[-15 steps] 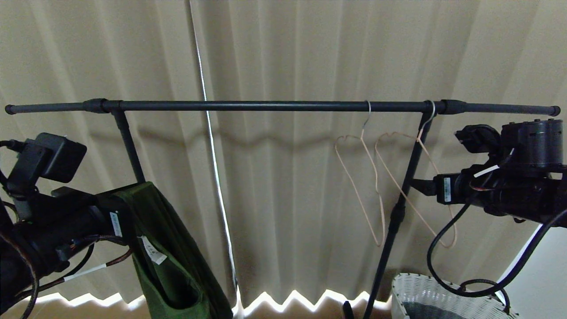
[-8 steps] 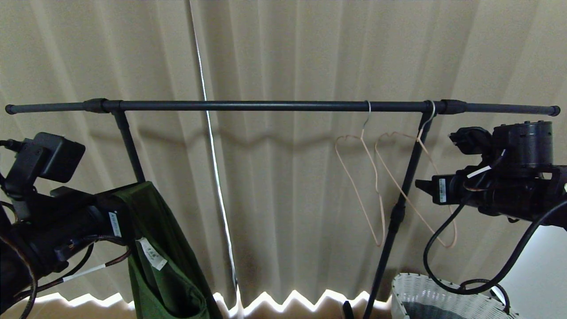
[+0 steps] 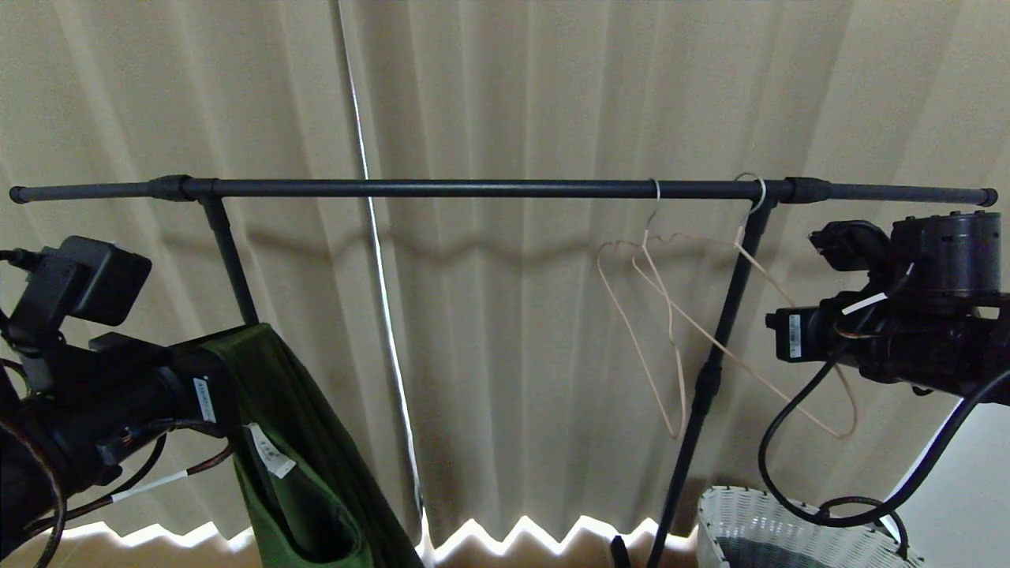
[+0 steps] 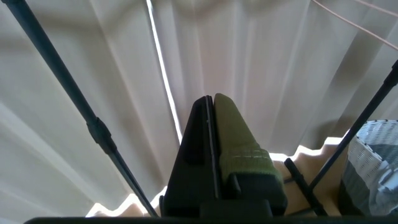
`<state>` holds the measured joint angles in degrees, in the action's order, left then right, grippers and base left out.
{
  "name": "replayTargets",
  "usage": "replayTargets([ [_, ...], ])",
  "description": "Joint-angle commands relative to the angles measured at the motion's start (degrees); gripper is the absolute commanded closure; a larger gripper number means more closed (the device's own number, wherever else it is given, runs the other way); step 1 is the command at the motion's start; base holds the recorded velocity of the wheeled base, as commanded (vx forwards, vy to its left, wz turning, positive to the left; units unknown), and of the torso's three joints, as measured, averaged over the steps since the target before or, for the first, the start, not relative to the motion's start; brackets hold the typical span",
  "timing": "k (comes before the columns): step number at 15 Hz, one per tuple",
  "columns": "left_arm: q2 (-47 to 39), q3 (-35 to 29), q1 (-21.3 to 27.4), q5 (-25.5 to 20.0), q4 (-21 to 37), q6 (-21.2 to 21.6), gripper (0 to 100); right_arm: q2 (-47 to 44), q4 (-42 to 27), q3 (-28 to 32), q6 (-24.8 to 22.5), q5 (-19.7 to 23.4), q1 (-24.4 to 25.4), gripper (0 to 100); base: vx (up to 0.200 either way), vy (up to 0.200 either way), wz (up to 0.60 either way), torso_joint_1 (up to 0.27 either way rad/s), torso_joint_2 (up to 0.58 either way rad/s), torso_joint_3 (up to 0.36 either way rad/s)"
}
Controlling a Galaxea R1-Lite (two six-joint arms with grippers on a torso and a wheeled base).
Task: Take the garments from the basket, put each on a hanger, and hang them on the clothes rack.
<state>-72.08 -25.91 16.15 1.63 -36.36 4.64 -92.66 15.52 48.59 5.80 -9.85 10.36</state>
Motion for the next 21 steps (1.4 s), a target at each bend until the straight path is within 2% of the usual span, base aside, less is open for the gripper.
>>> replayTargets([
  [1, -0.1, 0.2, 0.0, 0.0, 0.0, 0.0, 100, 1.3, 0.1, 0.0, 0.0, 0.0, 0.0, 100, 0.000, 0.000, 0.00, 0.000, 0.00, 0.000],
  [4, -0.3, 1.0, -0.2, 0.0, -1.9, 0.0, 100, 5.1, 0.1, -1.2, 0.0, 0.0, 0.3, 100, 0.000, 0.000, 0.00, 0.000, 0.00, 0.000],
  [7, -0.3, 3.2, -0.3, 0.0, -5.1, 0.8, 100, 10.0, 0.2, -5.6, -0.4, 0.1, 0.9, 100, 0.000, 0.000, 0.00, 0.000, 0.00, 0.000],
  [14, 0.0, 4.3, -0.4, 0.1, -5.9, 2.4, 100, 19.2, 1.1, -15.0, -3.3, 0.4, 3.0, 100, 0.000, 0.000, 0.00, 0.000, 0.00, 0.000],
  [17, -0.1, 4.5, -0.3, 0.1, -5.9, 2.9, 100, 20.9, 3.0, -18.4, -3.9, 0.2, 4.4, 100, -0.200, 0.000, 0.00, 0.012, 0.01, 0.001],
  [21, -0.1, 4.5, -0.3, 0.1, -5.9, 2.9, 100, 21.8, 3.0, -19.9, -3.9, 0.2, 4.4, 100, -0.200, 0.000, 0.00, -0.010, 0.00, 0.006],
])
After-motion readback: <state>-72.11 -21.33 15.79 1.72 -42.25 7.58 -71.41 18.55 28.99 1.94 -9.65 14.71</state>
